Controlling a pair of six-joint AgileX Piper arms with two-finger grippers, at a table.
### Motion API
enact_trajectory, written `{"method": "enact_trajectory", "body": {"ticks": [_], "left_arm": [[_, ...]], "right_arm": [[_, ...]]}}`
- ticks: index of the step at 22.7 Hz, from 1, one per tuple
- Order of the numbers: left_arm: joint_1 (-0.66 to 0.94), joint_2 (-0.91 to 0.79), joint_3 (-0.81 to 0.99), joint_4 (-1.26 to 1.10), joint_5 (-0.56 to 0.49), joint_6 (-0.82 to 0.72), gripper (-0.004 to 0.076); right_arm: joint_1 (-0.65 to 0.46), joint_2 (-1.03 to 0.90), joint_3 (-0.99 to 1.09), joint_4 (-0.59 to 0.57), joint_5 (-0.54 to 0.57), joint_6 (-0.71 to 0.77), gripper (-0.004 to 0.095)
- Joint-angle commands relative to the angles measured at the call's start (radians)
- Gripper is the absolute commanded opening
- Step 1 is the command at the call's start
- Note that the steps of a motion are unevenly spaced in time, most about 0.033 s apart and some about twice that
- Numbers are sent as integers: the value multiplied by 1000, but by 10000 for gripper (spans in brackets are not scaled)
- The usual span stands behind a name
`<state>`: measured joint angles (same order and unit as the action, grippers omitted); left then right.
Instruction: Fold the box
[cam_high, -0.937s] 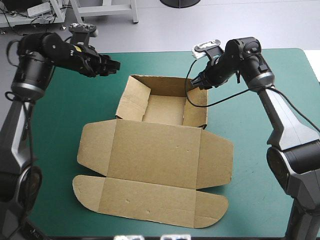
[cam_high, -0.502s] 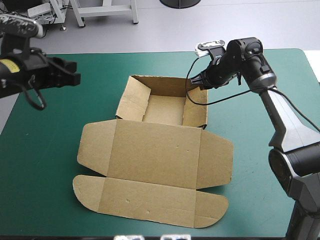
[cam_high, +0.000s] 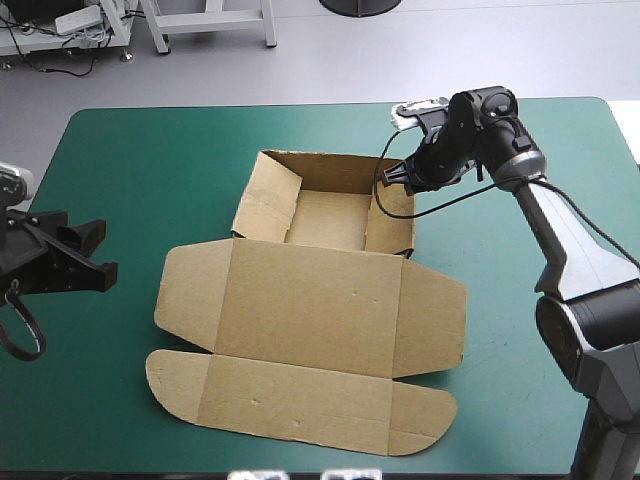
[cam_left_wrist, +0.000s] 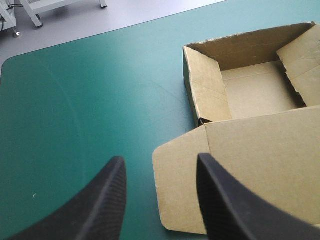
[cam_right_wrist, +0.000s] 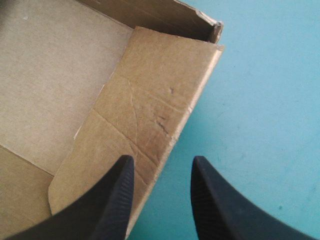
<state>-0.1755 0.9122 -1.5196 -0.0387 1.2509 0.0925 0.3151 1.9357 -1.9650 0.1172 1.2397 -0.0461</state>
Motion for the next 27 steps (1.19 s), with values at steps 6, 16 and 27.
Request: {"method": "enact_trajectory", "body": {"ticks": [6,16,27], "left_arm": [[2,-57,40,20,32,-2,318],[-7,-57,40,39,26,6,318],[-101,-57,40,129,30,2,318]], "right_arm": [[-3,63,-21,41,8,0,354],[-3,92,-140,-61,11,19,-20],[-180,-178,-197,-428,12,55,-20]]}}
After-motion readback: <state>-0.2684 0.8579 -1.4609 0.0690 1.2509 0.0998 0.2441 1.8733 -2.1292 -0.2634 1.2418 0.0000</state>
